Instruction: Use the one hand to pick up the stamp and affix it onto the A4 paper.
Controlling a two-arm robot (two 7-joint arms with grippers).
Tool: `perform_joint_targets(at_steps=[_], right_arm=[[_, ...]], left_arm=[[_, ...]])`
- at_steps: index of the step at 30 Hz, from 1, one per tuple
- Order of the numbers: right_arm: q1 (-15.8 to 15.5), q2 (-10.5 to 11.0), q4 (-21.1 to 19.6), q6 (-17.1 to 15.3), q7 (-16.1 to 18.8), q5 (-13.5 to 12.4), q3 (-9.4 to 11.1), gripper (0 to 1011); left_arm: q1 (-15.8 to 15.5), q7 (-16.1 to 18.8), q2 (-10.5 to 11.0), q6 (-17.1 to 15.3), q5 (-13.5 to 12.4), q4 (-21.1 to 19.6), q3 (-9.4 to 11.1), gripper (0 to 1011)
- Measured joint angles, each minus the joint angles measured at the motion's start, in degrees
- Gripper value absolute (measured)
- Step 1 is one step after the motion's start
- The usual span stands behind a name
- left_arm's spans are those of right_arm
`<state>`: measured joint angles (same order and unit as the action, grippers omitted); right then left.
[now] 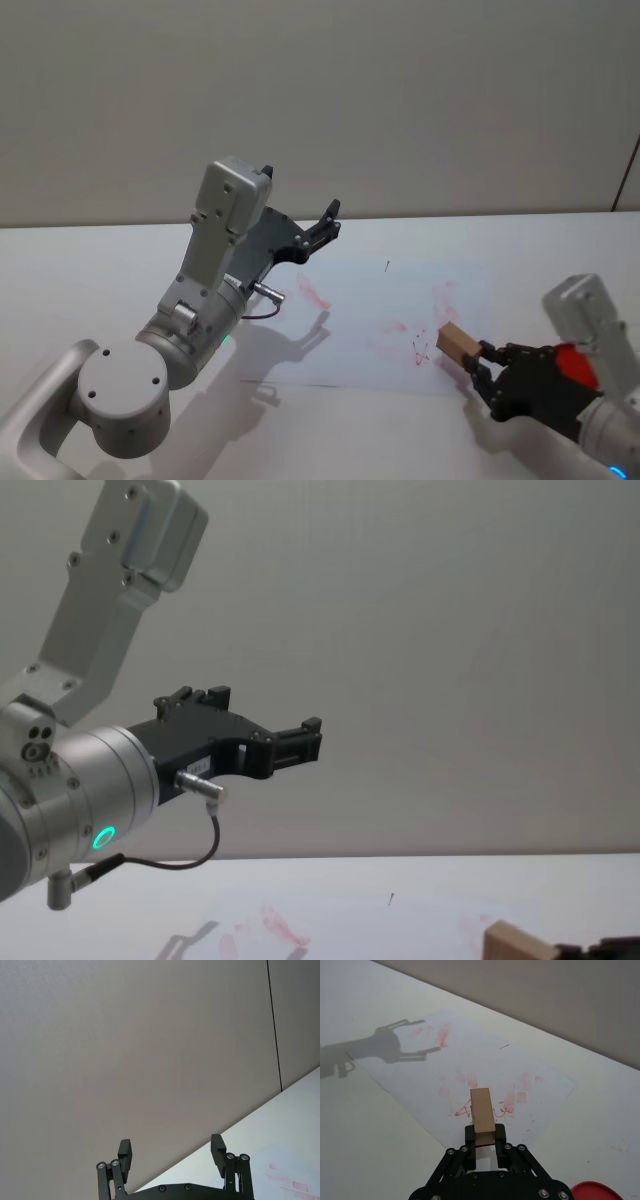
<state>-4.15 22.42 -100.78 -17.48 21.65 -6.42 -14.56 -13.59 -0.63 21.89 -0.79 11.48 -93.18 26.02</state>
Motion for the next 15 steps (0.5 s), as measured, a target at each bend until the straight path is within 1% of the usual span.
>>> perform_joint_targets(at_steps=[2, 3, 6, 11, 15], right_arm=[[0.6, -0.6, 0.5, -0.7, 0.1, 1.1, -0.5, 205], [1.0, -1.0, 0.9, -1.3, 0.1, 2.0, -0.8, 204], [1.8, -1.8, 1.8, -2.4, 0.0, 3.4, -1.4, 204], [2.9, -3.2, 3.1, -4.1, -0.8, 5.0, -2.3, 205], [3.3, -3.9, 3.7, -4.8, -1.2, 5.4, -2.7, 205]], left_arm=[[0.0, 0.0, 0.0, 0.0, 0.0, 0.0, 0.0, 1001], [0.0, 0.0, 0.0, 0.0, 0.0, 0.0, 0.0, 1001], [0.0, 0.0, 0.0, 0.0, 0.0, 0.0, 0.0, 1001], [0.0, 0.0, 0.0, 0.0, 0.0, 0.0, 0.0, 1001], [0.0, 0.0, 0.0, 0.0, 0.0, 0.0, 0.0, 1001]])
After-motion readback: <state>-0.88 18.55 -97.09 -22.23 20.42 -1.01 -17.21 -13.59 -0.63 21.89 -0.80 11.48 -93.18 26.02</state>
